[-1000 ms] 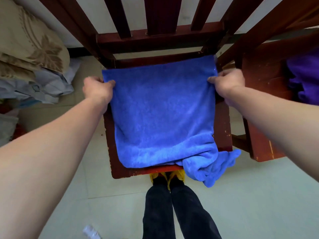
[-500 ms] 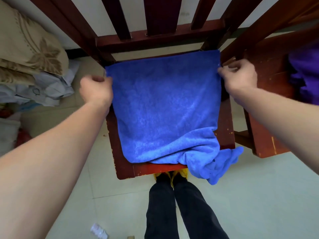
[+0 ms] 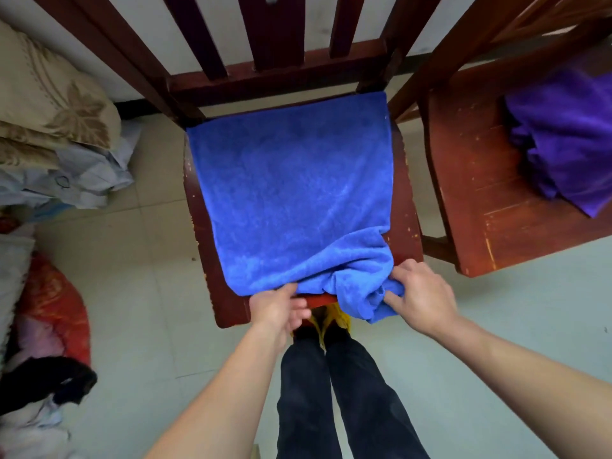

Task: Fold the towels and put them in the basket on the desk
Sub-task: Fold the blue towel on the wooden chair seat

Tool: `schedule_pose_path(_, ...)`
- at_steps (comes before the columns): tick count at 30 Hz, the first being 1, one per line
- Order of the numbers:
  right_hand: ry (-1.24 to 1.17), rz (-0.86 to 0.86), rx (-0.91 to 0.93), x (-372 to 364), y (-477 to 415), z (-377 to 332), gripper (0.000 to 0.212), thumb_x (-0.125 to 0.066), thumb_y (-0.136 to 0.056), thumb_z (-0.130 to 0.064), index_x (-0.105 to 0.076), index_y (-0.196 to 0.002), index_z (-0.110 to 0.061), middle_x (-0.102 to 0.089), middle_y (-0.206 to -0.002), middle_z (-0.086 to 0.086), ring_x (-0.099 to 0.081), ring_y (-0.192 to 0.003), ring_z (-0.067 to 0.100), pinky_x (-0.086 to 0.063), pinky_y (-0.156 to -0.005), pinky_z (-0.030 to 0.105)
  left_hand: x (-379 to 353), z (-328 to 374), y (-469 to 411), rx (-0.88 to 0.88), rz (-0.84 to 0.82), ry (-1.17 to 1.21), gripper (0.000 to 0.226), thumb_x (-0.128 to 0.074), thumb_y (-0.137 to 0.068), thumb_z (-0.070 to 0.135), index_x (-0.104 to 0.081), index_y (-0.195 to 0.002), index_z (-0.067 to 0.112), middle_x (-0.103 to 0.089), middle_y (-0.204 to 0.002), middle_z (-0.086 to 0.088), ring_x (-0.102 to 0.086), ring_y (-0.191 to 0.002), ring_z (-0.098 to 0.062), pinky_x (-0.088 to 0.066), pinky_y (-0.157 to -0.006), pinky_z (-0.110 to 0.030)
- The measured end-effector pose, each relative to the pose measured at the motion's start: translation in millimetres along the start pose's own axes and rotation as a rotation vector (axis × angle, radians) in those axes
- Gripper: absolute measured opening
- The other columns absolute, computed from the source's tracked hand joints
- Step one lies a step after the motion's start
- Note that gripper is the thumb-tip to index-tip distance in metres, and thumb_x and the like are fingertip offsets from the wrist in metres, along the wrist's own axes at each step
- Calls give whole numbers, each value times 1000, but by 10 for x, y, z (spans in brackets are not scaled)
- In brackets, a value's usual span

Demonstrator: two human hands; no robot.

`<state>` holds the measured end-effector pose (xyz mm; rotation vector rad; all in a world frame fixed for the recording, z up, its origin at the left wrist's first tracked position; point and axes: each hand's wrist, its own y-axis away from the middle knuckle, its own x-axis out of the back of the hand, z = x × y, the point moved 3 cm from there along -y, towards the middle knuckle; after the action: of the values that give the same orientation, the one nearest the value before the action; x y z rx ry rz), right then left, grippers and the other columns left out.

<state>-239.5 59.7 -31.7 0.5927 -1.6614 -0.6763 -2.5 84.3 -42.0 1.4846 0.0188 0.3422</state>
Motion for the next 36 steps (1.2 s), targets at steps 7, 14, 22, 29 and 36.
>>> schedule_pose_path(7,-1058,2,-299,525,-152,-289,18,-64,-84,-22,-63,-71,-8,-55,-66,5,-50,-64,17,-39,-60,28,246,692,48,-169,52,141,10,-55,-88,19,-56,-81,11,-55,-58,-3,-56,-35,-10,-44,-43,-20)
schedule_pose_path(14,-1063,72,-501,637,-713,-258,21,-64,-80,-31,-63,-71,-12,-65,-73,6,-60,-69,23,-48,-64,32,366,1101,-55,-216,63,211,22,-49,-96,31,-56,-98,11,-64,-88,-7,-62,-66,-16,-47,-56,-25)
schedule_pose_path(22,-924,133,-213,639,-808,-474,39,-71,-79,-49,-68,-96,-14,-70,-89,-2,-65,-83,15,-51,-73,28,-144,825,-178,-107,-116,313,42,-61,-89,44,-56,-116,12,-67,-94,-8,-67,-83,-19,-51,-65,-30)
schedule_pose_path(29,-1635,-176,-328,611,-624,-199,67,-80,-69,-48,-66,-118,-4,-70,-112,18,-69,-102,34,-51,-94,45,7,834,-121,-143,-93,447,25,-50,-98,24,-53,-120,13,-66,-107,-14,-67,-83,-22,-52,-68,-31)
schedule_pose_path(36,-1675,-205,-578,290,-421,323,31,-73,-80,-34,-72,-94,-6,-74,-93,13,-72,-80,25,-56,-74,38,69,558,-144,-117,-108,645,34,-55,-90,27,-57,-122,16,-68,-117,-7,-66,-105,-25,-50,-93,-45)
